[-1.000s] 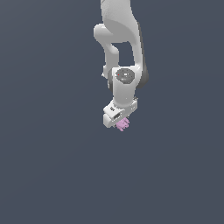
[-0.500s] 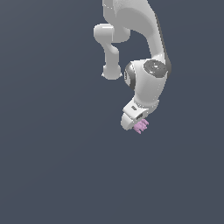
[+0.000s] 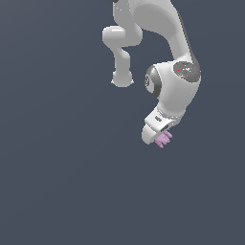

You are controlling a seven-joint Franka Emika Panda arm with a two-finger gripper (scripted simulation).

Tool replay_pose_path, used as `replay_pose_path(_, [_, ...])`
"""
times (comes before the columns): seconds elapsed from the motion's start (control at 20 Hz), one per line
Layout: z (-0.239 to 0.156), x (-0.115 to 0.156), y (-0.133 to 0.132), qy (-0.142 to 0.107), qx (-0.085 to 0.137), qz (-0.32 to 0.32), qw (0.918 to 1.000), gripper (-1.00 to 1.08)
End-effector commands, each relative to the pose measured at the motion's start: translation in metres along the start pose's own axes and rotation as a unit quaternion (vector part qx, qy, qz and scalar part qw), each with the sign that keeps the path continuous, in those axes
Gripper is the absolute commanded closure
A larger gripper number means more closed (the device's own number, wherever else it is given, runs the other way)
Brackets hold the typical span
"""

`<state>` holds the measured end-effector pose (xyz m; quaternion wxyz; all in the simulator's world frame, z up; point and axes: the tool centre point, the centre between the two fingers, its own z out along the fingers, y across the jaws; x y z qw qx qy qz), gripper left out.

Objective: Pick up the object and move it to a goal position.

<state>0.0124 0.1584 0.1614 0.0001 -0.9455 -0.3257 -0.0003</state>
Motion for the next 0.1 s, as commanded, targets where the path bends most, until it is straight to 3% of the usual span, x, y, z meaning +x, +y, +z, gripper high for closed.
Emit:
replay_pose_path(0.0, [-0.0012,0.0023,-0.0001,0.000,0.000,0.000,1.0000,1.08])
replay_pose_path(0.05, [-0.0011,0.0025,-0.0003,0.000,0.000,0.000,1.0000,1.08])
